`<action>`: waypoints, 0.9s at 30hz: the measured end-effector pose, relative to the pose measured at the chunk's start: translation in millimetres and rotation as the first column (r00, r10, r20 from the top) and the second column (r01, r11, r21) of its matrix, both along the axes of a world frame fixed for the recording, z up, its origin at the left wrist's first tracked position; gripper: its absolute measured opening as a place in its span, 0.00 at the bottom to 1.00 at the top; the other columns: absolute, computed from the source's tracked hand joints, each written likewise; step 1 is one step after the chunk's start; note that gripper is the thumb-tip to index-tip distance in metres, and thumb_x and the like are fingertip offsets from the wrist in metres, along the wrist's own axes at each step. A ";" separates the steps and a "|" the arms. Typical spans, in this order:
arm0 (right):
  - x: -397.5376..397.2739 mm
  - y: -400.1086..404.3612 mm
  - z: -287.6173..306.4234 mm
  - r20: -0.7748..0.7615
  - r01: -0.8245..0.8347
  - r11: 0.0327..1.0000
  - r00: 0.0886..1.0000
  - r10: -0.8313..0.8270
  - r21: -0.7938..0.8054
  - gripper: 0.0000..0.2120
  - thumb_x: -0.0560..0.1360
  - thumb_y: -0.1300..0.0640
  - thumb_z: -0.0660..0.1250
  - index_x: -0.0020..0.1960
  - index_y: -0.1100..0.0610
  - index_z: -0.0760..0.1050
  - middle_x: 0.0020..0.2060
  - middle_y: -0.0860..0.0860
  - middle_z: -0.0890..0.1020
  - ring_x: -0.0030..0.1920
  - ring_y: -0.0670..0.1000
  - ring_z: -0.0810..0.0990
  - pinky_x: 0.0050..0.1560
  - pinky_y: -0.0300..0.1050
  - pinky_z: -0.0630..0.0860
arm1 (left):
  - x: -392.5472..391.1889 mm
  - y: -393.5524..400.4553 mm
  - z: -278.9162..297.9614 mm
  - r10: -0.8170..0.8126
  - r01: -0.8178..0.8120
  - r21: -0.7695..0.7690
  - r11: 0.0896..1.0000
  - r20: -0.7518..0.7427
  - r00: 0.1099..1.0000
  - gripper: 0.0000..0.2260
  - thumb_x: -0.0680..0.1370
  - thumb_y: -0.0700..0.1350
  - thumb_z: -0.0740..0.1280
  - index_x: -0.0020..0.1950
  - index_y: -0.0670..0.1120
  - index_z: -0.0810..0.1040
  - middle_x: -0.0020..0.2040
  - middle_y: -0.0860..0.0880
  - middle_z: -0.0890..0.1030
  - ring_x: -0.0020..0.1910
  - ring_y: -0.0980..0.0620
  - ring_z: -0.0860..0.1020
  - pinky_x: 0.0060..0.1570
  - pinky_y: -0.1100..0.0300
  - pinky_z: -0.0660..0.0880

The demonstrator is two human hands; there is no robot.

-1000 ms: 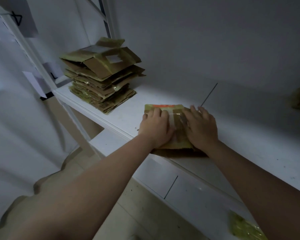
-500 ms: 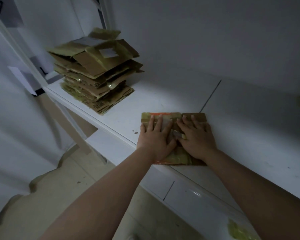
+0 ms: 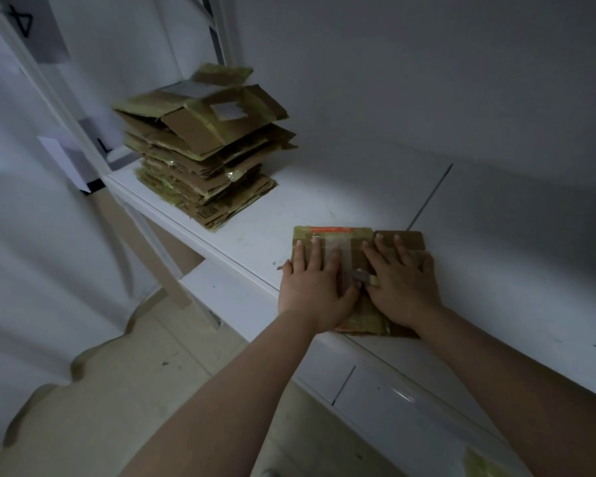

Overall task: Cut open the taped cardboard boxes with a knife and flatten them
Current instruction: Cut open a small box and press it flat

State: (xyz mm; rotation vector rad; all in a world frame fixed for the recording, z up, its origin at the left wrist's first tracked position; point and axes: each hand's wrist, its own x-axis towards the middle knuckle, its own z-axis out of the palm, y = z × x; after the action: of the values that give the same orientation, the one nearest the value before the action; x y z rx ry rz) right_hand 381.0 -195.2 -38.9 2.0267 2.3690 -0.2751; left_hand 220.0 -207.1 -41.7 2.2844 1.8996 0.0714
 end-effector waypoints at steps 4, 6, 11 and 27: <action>4.3 -2.6 1.4 0.008 -0.025 0.999 1.000 0.025 -0.034 0.34 0.78 0.37 0.49 0.77 0.46 0.39 0.77 0.47 0.40 0.76 0.54 0.37 0.72 0.64 0.45 | -14.3 0.8 -0.6 -0.085 0.085 -0.026 0.996 -0.027 0.996 0.35 0.77 0.70 0.47 0.79 0.55 0.43 0.80 0.46 0.42 0.78 0.43 0.38 0.75 0.46 0.45; 2.5 -5.7 -3.7 0.028 -0.014 0.998 1.000 0.012 0.060 0.34 0.78 0.37 0.50 0.78 0.47 0.41 0.77 0.48 0.42 0.77 0.54 0.39 0.72 0.64 0.47 | -15.6 -0.2 -6.2 -0.083 0.084 0.027 0.996 -0.031 0.996 0.35 0.76 0.70 0.45 0.79 0.56 0.42 0.80 0.47 0.42 0.78 0.44 0.39 0.76 0.46 0.45; 1.3 -6.4 -7.2 -0.082 0.011 0.990 0.997 0.001 0.144 0.32 0.77 0.40 0.54 0.77 0.50 0.52 0.77 0.50 0.51 0.77 0.52 0.46 0.72 0.61 0.49 | -15.5 -0.1 -10.4 -0.055 0.055 0.073 0.996 0.005 0.998 0.36 0.74 0.71 0.43 0.79 0.57 0.45 0.80 0.48 0.44 0.78 0.44 0.40 0.76 0.45 0.47; 4.8 -53.0 -16.7 -0.306 0.472 0.813 0.873 -0.380 0.340 0.16 0.79 0.58 0.58 0.62 0.66 0.69 0.57 0.67 0.76 0.59 0.66 0.72 0.60 0.60 0.69 | -4.6 -35.6 -7.4 0.243 -0.264 0.128 0.956 0.162 0.956 0.38 0.74 0.72 0.52 0.78 0.53 0.49 0.75 0.39 0.58 0.76 0.38 0.54 0.73 0.42 0.56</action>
State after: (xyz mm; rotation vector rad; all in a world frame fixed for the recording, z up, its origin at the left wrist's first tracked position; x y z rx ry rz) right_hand 385.8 -248.2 -55.6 2.8751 2.1859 -0.0036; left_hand 215.4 -242.7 -49.1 2.0405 2.1631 0.4131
